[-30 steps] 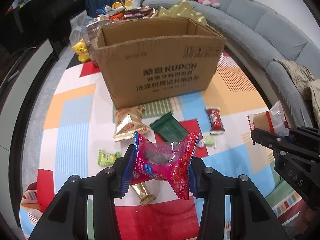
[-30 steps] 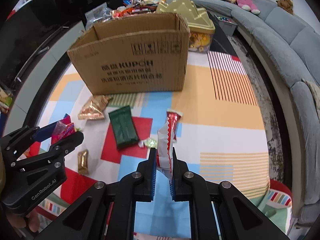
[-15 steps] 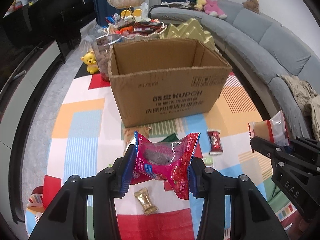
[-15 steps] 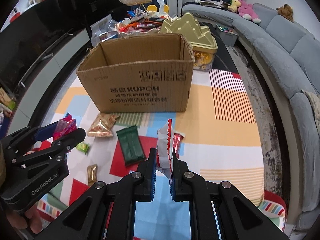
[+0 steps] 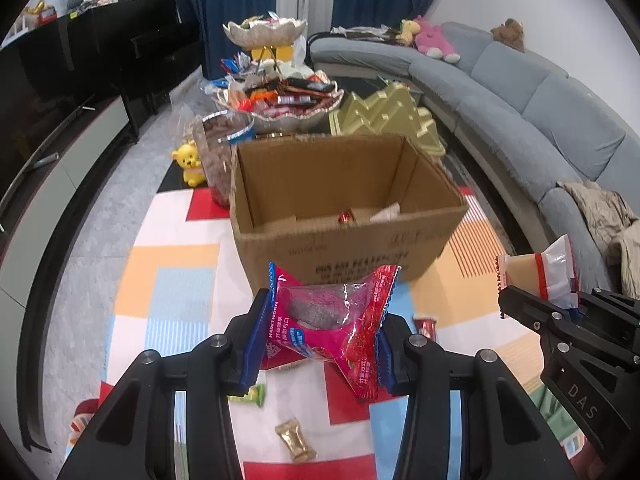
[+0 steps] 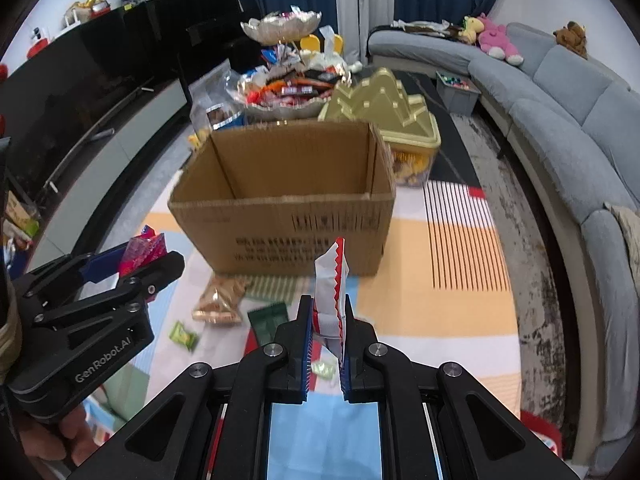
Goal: Organize snacks
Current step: 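Carry the pink bag and cheese-cake packet with both tools over the cardboard box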
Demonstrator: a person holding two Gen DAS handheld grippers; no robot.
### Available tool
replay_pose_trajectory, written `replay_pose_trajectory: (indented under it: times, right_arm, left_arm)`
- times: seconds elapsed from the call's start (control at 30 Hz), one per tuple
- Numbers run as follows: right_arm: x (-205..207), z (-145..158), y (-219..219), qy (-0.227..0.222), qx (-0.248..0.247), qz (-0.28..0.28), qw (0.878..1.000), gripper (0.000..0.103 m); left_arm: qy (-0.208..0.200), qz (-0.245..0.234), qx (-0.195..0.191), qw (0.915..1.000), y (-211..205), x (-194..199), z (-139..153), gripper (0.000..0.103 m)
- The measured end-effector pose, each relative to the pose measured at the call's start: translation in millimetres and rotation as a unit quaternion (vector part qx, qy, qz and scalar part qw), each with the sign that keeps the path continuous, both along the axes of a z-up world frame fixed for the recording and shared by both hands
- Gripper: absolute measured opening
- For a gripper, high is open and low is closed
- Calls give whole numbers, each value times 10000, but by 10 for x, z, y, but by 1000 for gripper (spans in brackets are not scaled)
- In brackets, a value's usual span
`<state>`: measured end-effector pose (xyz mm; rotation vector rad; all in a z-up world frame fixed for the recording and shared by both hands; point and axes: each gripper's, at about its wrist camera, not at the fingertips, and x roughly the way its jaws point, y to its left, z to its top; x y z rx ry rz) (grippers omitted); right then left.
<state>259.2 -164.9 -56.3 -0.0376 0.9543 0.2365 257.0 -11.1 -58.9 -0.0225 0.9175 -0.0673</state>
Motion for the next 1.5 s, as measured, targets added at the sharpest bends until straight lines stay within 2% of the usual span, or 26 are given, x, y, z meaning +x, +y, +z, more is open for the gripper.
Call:
replay_pose_trajectory:
  times: [0.3, 0.67, 1.13, 1.5]
  right_arm:
    - [260, 258, 89, -284, 35, 22, 9996, 12]
    - [566, 371, 157, -464, -16, 28, 9989, 12]
    - [916, 383, 235, -522, -153, 97, 9985, 12]
    - [1136, 287, 332, -437, -203, 159, 9987, 12]
  left_arm:
    - [-249, 134, -36, 9996, 69, 290, 234, 45]
    - [-288, 262, -50, 9992, 142, 577, 273, 45]
    - [-288, 352, 11, 9990, 193, 966, 253, 45]
    - [-198, 444, 71, 9988, 239, 1192, 119, 45]
